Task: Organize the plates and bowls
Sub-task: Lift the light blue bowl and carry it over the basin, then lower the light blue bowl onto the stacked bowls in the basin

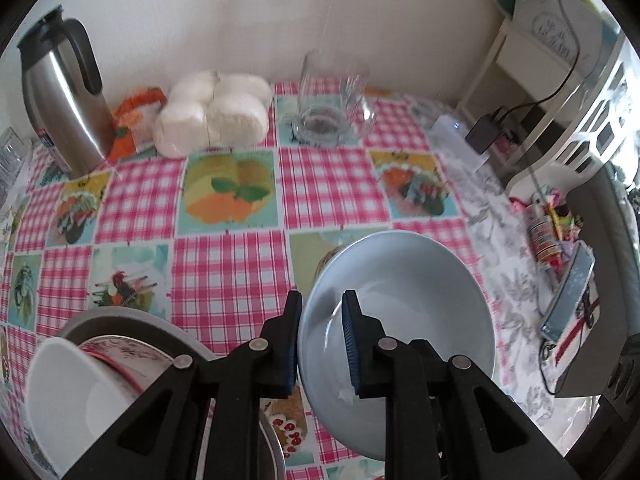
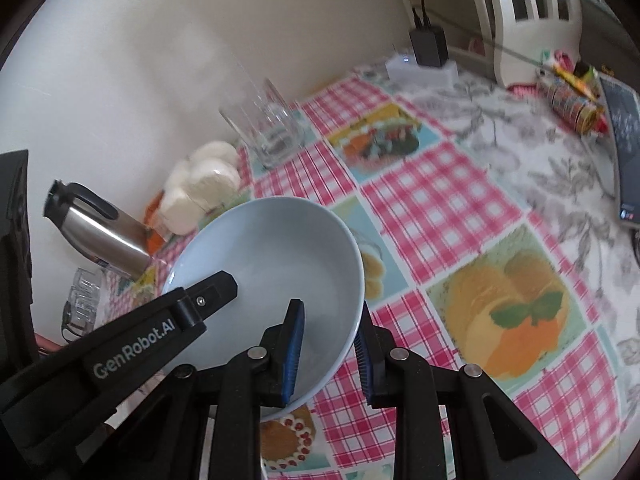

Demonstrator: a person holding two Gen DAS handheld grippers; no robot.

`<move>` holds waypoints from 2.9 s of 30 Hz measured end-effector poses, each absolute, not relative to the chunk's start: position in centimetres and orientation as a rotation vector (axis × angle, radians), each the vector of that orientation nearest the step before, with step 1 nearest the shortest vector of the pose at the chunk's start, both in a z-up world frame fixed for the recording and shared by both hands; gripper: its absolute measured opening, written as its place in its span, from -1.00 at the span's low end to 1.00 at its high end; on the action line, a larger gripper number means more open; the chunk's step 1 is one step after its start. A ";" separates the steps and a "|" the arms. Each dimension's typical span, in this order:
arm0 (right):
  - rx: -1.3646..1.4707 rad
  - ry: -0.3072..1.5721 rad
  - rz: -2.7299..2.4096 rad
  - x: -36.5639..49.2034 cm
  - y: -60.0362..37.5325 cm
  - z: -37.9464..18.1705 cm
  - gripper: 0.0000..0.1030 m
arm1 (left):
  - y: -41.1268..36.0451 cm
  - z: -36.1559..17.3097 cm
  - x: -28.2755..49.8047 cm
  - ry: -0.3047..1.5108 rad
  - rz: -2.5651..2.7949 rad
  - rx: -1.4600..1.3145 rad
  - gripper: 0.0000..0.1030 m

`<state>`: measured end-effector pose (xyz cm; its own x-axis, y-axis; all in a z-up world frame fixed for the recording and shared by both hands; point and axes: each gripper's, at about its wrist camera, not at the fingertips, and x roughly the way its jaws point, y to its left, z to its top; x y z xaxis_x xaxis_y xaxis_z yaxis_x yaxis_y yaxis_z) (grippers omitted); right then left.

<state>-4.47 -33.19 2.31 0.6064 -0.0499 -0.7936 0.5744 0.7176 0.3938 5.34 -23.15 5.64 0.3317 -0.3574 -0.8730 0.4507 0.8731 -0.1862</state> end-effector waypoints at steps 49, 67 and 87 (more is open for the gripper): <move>0.422 0.818 -0.200 -1.8 -16.5 7.5 -0.49 | -2.8 8.2 4.8 1.085 -0.382 -0.245 -0.59; 0.371 0.893 -0.204 -1.4 -15.4 5.8 -0.46 | -1.6 6.2 4.8 1.154 -0.387 -0.262 -0.59; 0.299 0.911 -0.206 -1.4 -14.8 5.9 -0.45 | -0.7 7.1 4.2 1.101 -0.336 -0.232 -0.59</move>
<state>-1.37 -14.78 5.90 0.5975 -0.0489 -0.8003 0.3004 0.9391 0.1669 4.18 -0.72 7.15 0.4106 -0.3776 -0.8299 0.1502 0.9258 -0.3469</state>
